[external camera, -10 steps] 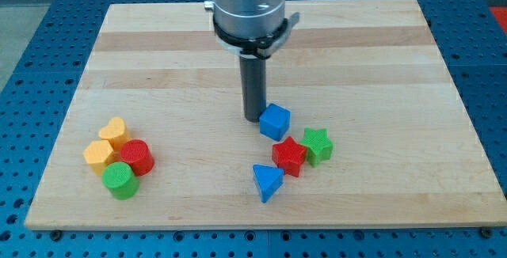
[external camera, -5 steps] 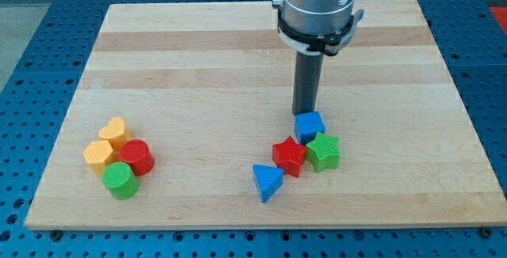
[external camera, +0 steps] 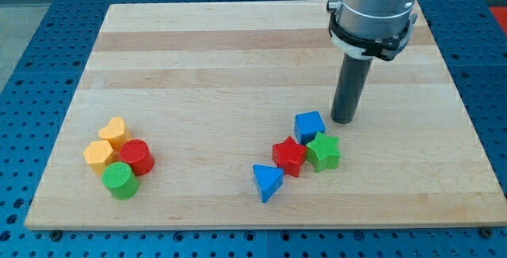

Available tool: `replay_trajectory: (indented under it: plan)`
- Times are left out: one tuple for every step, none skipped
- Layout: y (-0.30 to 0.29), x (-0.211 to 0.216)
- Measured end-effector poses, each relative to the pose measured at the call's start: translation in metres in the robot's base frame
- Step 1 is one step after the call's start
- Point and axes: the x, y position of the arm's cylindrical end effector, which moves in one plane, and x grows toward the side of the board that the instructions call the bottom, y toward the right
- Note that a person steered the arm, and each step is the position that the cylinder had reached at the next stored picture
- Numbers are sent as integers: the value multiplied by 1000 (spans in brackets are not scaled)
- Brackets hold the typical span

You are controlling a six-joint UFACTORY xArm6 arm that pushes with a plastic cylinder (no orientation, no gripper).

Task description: Push the cube into the red star

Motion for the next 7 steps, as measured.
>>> replay_trajectory:
  plan:
    - [-13, 0]
    - [-47, 0]
    - [-72, 2]
    - [-72, 4]
    - [-72, 18]
    - [-72, 20]
    - [-72, 20]
